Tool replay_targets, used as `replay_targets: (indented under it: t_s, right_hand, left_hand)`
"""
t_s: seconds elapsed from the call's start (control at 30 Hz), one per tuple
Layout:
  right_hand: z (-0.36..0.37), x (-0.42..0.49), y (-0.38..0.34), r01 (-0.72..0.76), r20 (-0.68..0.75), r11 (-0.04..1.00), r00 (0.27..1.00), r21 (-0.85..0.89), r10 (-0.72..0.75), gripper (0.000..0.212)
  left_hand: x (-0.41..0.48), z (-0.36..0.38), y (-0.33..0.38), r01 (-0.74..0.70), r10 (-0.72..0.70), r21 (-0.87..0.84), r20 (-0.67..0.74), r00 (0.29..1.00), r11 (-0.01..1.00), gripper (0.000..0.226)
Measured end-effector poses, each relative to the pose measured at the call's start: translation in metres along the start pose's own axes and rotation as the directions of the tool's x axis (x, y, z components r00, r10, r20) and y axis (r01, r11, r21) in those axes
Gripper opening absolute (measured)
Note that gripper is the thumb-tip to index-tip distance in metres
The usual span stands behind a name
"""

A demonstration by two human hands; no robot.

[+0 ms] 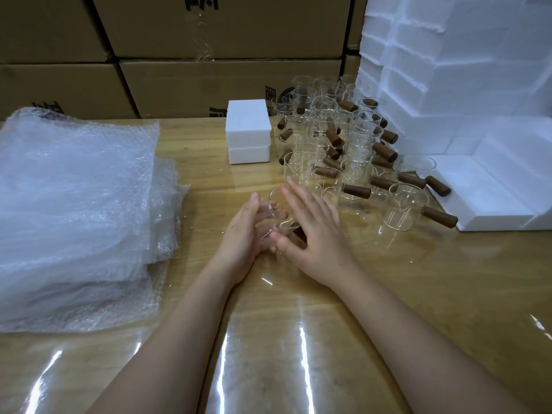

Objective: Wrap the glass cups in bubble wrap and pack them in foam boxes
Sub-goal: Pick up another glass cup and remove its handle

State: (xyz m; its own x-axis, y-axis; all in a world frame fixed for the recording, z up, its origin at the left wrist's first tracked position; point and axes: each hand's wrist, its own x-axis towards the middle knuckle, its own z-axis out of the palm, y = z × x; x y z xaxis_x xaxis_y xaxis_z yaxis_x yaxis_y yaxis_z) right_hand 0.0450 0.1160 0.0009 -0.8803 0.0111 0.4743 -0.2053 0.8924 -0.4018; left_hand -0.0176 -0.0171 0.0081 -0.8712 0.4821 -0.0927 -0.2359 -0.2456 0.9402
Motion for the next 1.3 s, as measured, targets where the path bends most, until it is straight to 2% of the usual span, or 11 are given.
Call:
replay_targets:
  t_s: [0.1, 0.37, 0.5, 0.73, 0.87, 1.03, 1.2, 1.3]
  right_hand:
    - [0.001, 0.000, -0.002, 0.010, 0.014, 0.999, 1.000, 0.037, -0.010, 0.073]
    - [-0.003, 0.000, -0.003, 0.059, -0.080, 0.992, 0.996, 0.110, -0.051, 0.062]
    - [-0.001, -0.001, 0.000, 0.131, -0.059, 0.982, 0.990, 0.135, -0.124, 0.053]
    - [0.000, -0.002, -0.002, 0.233, -0.121, 0.961, 0.969, 0.146, -0.217, 0.047]
    - [-0.001, -0.003, -0.007, 0.318, -0.145, 0.941, 0.943, 0.119, -0.300, 0.044]
    - [-0.002, -0.003, -0.007, 0.366, -0.147, 0.927, 0.925, 0.088, -0.351, 0.044]
    - [-0.001, -0.003, -0.007, 0.329, -0.133, 0.938, 0.940, 0.108, -0.314, 0.046]
    - [-0.002, -0.003, -0.008, 0.238, -0.111, 0.963, 0.968, 0.129, -0.224, 0.051]
  left_hand:
    - [0.001, -0.001, 0.000, -0.010, 0.010, -0.028, -0.007, 1.000, 1.000, 0.053]
    - [0.005, -0.007, 0.001, -0.032, 0.020, -0.137, -0.088, 0.996, 0.990, 0.043]
    - [0.006, -0.010, 0.002, -0.037, 0.015, -0.165, -0.135, 0.991, 0.986, 0.049]
    - [0.004, -0.007, 0.003, -0.021, -0.012, -0.238, -0.138, 0.990, 0.971, 0.056]
    - [0.004, -0.007, 0.002, -0.019, 0.006, -0.162, -0.085, 0.996, 0.987, 0.065]
    - [-0.001, -0.004, 0.000, -0.057, 0.059, -0.047, 0.029, 0.998, 0.997, 0.064]
    - [-0.001, 0.000, 0.000, -0.029, 0.024, 0.060, 0.076, 0.997, 0.998, 0.065]
    - [-0.001, 0.001, -0.001, -0.036, 0.024, 0.120, 0.102, 0.995, 0.992, 0.064]
